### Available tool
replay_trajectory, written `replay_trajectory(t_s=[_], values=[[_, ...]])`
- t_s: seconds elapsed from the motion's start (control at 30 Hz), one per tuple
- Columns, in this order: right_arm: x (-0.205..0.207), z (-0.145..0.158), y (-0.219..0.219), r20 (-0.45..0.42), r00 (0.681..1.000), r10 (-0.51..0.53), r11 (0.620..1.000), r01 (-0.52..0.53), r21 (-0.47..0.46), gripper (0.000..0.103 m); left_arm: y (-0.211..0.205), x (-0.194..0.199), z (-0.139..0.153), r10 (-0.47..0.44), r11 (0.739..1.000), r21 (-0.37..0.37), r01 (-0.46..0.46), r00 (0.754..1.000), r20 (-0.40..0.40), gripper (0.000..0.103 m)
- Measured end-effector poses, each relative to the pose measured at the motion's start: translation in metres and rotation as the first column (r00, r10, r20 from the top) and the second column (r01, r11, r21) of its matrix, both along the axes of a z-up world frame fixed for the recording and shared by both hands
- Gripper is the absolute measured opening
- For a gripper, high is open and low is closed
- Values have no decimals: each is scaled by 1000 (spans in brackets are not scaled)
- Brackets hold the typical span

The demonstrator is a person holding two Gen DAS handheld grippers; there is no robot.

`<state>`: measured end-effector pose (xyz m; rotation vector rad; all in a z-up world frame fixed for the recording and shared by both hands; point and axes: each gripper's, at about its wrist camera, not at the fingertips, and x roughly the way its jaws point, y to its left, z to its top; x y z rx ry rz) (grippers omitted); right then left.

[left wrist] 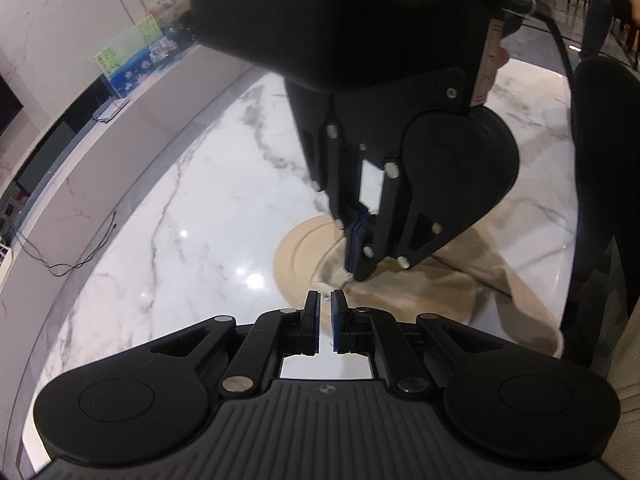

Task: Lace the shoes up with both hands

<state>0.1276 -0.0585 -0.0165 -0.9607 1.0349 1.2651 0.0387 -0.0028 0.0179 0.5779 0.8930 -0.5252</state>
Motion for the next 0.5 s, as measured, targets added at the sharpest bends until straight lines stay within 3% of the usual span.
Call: replay_trajectory(t_s=[0.33,0.5], values=[[1,2,1,0,1000,-17,1000,17,9,0,3,9,-14,6,1000,6,-6,999,-36,6],[2,7,-4,-2,1000,-22,1000,22,20,0,6,6,-5,10,1000,-28,-11,1000,-23,6]])
